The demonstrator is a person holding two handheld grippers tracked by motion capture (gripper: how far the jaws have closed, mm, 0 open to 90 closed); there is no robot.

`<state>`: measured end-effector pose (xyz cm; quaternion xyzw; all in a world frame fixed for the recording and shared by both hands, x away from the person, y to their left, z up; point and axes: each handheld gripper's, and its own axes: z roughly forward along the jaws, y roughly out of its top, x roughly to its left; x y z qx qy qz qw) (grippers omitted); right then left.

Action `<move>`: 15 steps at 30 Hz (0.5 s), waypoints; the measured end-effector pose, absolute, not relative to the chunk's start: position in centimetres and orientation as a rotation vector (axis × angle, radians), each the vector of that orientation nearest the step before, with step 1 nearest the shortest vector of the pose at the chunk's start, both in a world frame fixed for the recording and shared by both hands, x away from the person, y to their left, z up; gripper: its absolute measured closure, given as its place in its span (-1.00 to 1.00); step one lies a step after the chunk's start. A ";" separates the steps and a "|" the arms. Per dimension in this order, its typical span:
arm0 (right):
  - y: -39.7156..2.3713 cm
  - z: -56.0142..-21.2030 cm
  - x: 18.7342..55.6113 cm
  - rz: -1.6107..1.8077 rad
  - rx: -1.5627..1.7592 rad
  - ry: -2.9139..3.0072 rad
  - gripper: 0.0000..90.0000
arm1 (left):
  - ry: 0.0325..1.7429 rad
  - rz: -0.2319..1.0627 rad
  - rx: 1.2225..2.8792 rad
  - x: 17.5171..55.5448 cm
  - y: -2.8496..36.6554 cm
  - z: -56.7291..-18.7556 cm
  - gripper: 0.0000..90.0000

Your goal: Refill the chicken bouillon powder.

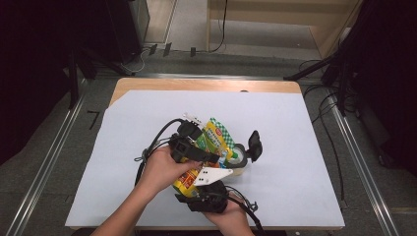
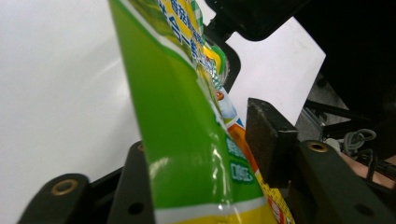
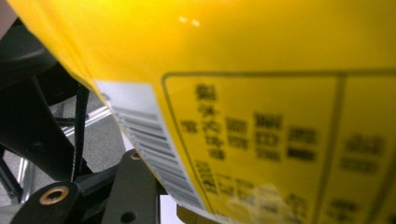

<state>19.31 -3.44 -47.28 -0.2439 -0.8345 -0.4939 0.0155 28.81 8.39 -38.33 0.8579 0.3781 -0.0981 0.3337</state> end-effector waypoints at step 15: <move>-3.3 -45.9 20.7 -1.552 -0.733 -2.645 0.30 | 1.065 -0.291 2.279 30.9 7.5 -36.6 0.52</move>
